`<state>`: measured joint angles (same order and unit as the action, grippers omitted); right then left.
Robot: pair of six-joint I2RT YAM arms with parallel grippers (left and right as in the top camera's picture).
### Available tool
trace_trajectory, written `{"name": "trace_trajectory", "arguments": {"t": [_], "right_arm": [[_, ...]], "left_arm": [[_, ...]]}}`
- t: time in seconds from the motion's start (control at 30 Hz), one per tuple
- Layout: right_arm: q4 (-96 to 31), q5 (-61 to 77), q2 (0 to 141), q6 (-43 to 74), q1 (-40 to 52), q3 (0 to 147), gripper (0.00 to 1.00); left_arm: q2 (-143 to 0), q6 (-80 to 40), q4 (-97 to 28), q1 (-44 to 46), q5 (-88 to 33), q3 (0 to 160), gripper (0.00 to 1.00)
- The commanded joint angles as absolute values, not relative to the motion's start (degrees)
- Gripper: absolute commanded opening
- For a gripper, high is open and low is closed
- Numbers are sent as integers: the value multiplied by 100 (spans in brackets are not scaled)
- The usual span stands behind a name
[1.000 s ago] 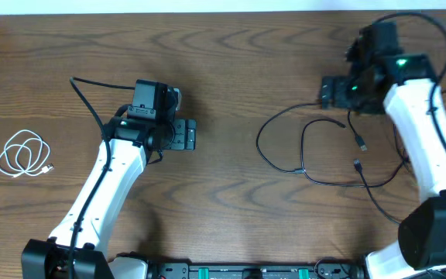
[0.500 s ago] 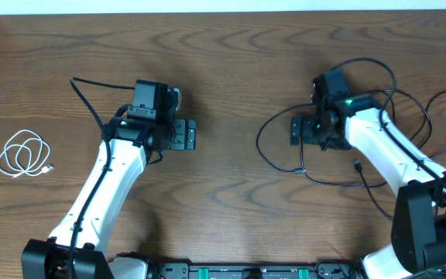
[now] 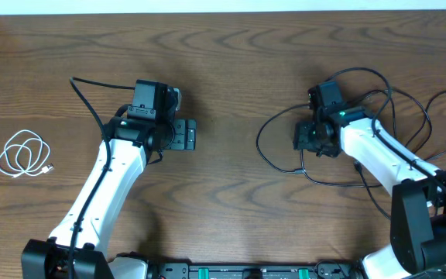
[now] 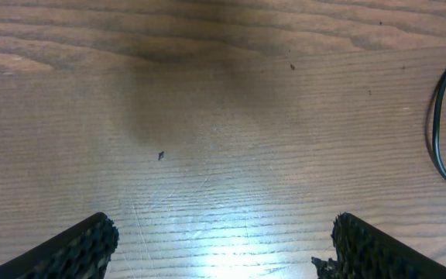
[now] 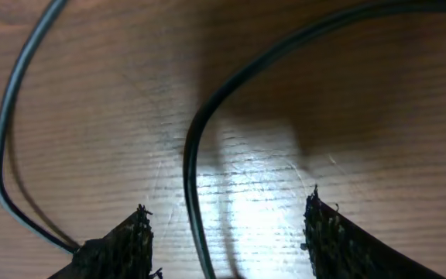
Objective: Untangle cables
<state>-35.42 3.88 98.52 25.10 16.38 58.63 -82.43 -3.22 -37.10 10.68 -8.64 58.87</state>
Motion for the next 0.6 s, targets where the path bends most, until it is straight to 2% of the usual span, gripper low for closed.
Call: {"name": "trace_trajectory", "arguments": {"t": [0.0,0.27,0.4,0.43,0.57], "right_arm": [[-3339,342,9861,2576,1660,5675,60],[-3057,340,9861,2569,1662,5446,44],[-3004,342,9861,2569,1662,5446,4],[-2967,366,9859,2569,1664,5448,1],[-2963,727,9835,2539,1649,5798,1]], "left_arm": [[-8197,-355,-3726,1070,-829,5924,89],[-8197,-355,-3726,1070,-829,5924,89],[-8197,-355,-3726,1070,-829,5924,89],[-8197,-355,-3726,1070,-829,5924,89],[-8197,-355,-3726,1070,-829,5924,89]]}}
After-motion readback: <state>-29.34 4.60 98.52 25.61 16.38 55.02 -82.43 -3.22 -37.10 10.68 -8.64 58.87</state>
